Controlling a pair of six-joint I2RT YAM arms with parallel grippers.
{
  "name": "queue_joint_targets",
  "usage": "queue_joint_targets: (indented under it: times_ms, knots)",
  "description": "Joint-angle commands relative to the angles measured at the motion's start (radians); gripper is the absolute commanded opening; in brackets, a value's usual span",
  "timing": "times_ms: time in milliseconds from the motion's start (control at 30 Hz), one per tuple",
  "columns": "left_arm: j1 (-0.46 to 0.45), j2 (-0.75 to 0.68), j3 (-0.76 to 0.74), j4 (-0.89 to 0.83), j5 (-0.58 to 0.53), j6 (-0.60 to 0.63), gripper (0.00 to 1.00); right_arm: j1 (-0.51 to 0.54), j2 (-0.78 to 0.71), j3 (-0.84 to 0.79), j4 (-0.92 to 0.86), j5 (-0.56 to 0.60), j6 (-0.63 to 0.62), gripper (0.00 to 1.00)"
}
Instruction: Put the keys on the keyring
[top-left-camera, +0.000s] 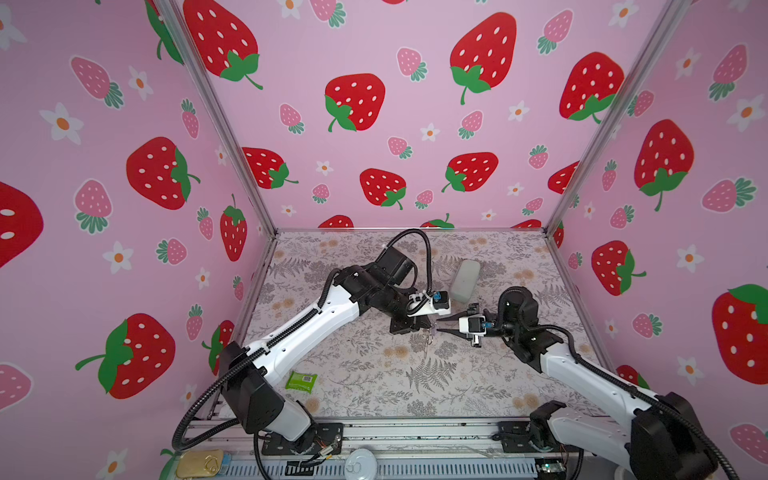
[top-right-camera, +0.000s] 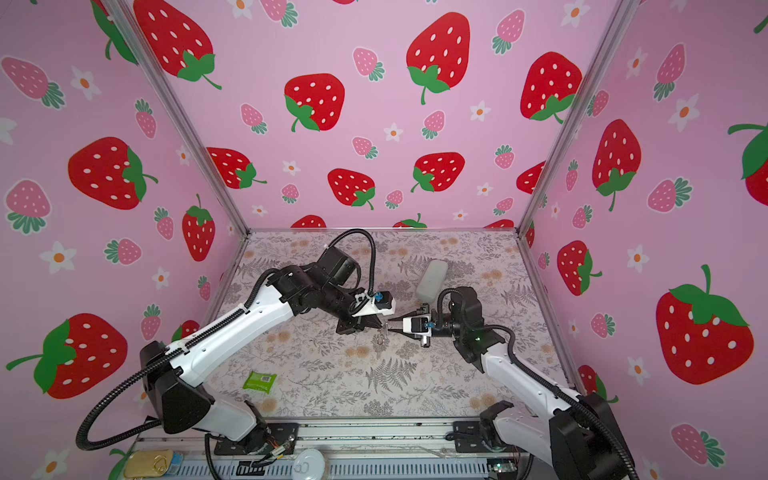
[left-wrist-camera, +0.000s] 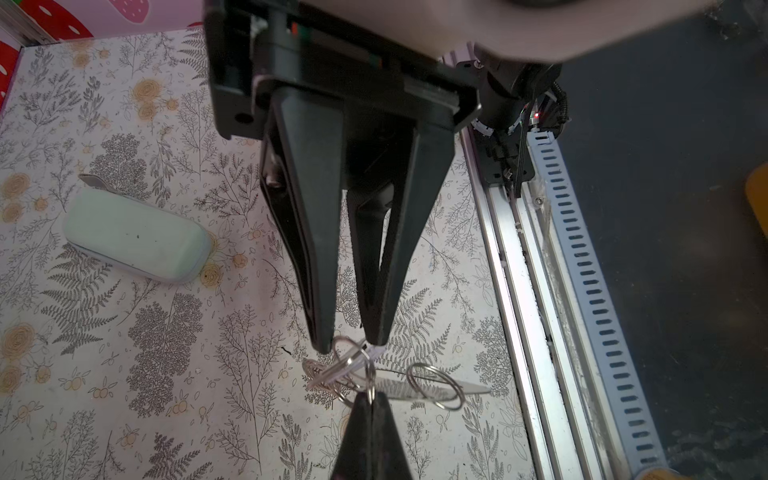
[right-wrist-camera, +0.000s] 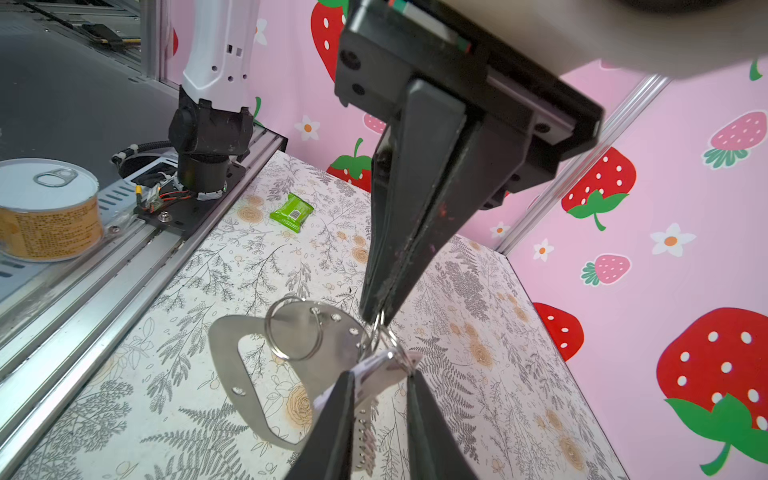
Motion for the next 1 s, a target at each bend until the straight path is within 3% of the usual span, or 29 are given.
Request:
queue_joint_targets:
  times_ms: [0,700,967]
  knots:
    - [-0.007,0.007,0.041,-0.029,0.038,0.027,0.0,0.005,-0.005,0.025,-0.031,-0.031,-0.056,0.24]
    - [-0.021,0.028,0.053,-0.064,0.032,0.05,0.0,0.005,-0.04,0.016,0.007,0.055,-0.048,0.28]
    - [-0.02,0.041,0.063,-0.061,0.022,0.045,0.0,0.005,-0.022,0.03,-0.024,-0.076,-0.076,0.25]
